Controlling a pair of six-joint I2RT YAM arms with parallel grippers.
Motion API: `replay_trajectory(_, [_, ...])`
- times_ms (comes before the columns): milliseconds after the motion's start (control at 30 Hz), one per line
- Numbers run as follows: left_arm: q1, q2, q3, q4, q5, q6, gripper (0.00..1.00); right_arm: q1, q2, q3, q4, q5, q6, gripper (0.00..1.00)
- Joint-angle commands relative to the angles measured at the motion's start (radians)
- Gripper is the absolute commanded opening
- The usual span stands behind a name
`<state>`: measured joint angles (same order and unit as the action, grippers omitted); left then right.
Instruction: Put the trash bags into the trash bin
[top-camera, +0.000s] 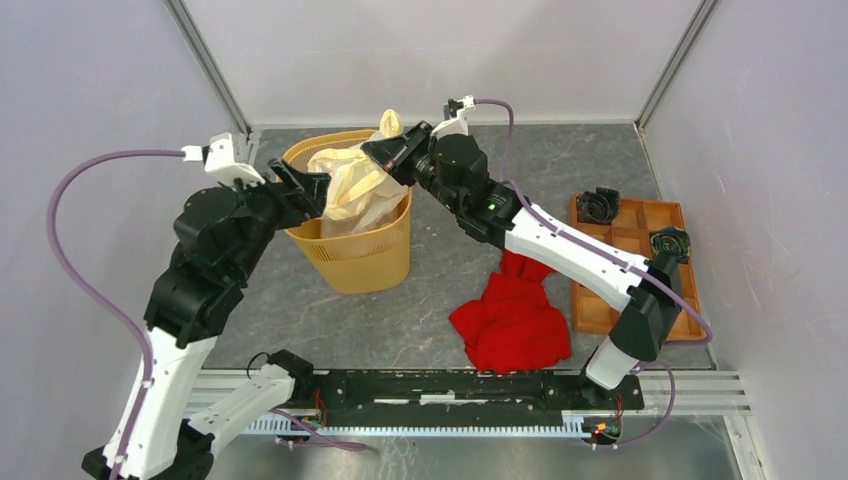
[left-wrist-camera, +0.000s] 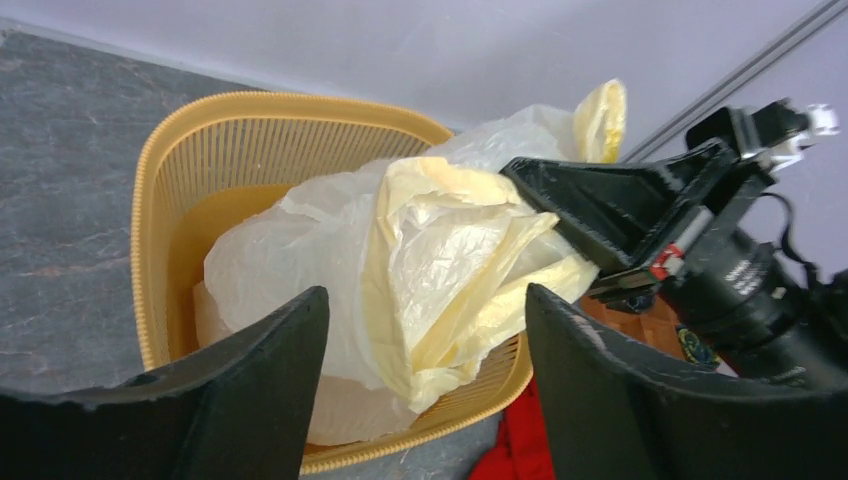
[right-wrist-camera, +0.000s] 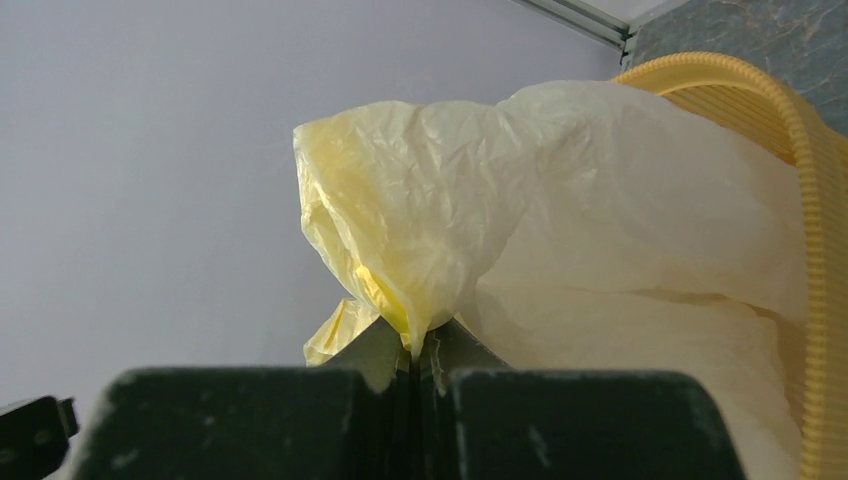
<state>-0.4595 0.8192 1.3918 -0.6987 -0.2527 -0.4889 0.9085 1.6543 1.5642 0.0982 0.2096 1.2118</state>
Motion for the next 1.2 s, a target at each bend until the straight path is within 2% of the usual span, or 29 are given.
replay_trajectory(0, [0.002,0.021,-0.061,0.068,-0.02,-0.069,0.74,0.005,-0.046,-0.015,0.077,-0.016,0.021,0.0])
replay_trajectory(100, [0.002,0.012,-0.109,0.072,-0.088,-0.07,0.74,0.006,-0.068,-0.05,0.1,-0.018,0.033,0.01])
replay_trajectory(167, [0.002,-0.001,-0.147,0.098,-0.076,-0.061,0.71,0.006,-0.078,-0.063,0.106,-0.028,0.036,0.01])
replay_trajectory(200, [0.002,-0.005,-0.161,0.11,-0.066,-0.06,0.65,0.006,-0.081,-0.067,0.107,-0.036,0.037,0.02])
replay_trajectory(233, [0.002,-0.005,-0.171,0.121,-0.049,-0.058,0.53,0.006,-0.082,-0.069,0.109,-0.047,0.033,0.06])
replay_trajectory(267, [0.002,-0.004,-0.177,0.128,-0.045,-0.057,0.42,0.006,-0.085,-0.07,0.106,-0.057,0.022,0.14])
replay_trajectory(300, [0.002,-0.002,-0.179,0.13,-0.046,-0.057,0.31,0.005,-0.088,-0.069,0.098,-0.07,-0.012,0.3])
replay_trajectory(367, [0.002,-0.006,-0.186,0.129,-0.066,-0.057,0.14,0.006,-0.1,-0.068,0.047,-0.074,-0.139,0.52])
replay_trajectory(400, [0.002,-0.015,-0.192,0.129,-0.079,-0.059,0.09,0.006,-0.11,-0.068,0.022,-0.075,-0.231,0.66])
replay_trajectory(433, [0.002,-0.027,-0.201,0.132,-0.092,-0.062,0.06,0.004,-0.124,-0.075,0.003,-0.079,-0.313,0.76])
replay_trajectory(500, [0.002,-0.067,-0.231,0.152,-0.112,-0.075,0.02,0.0,-0.164,-0.109,-0.004,-0.102,-0.482,0.92])
replay_trajectory(533, [0.002,-0.093,-0.251,0.164,-0.119,-0.085,0.02,-0.011,-0.186,-0.133,0.003,-0.143,-0.566,0.96])
replay_trajectory(667, [0.002,-0.209,-0.361,0.228,-0.13,-0.129,0.02,-0.032,-0.276,-0.147,-0.049,-0.293,-0.905,0.98])
replay_trajectory(800, [0.001,-0.316,-0.436,0.294,-0.133,-0.154,0.02,-0.031,-0.336,-0.128,-0.176,-0.319,-1.198,0.98])
replay_trajectory(867, [0.002,-0.344,-0.452,0.323,-0.116,-0.161,0.02,-0.031,-0.342,-0.126,-0.202,-0.393,-1.334,0.98])
replay_trajectory(967, [0.002,-0.356,-0.471,0.371,-0.08,-0.177,0.02,-0.022,-0.316,-0.105,-0.237,-0.624,-1.481,0.98])
replay_trajectory(1167, [0.002,-0.365,-0.502,0.43,-0.077,-0.173,0.02,0.024,-0.277,-0.092,-0.194,-0.687,-1.625,0.98])
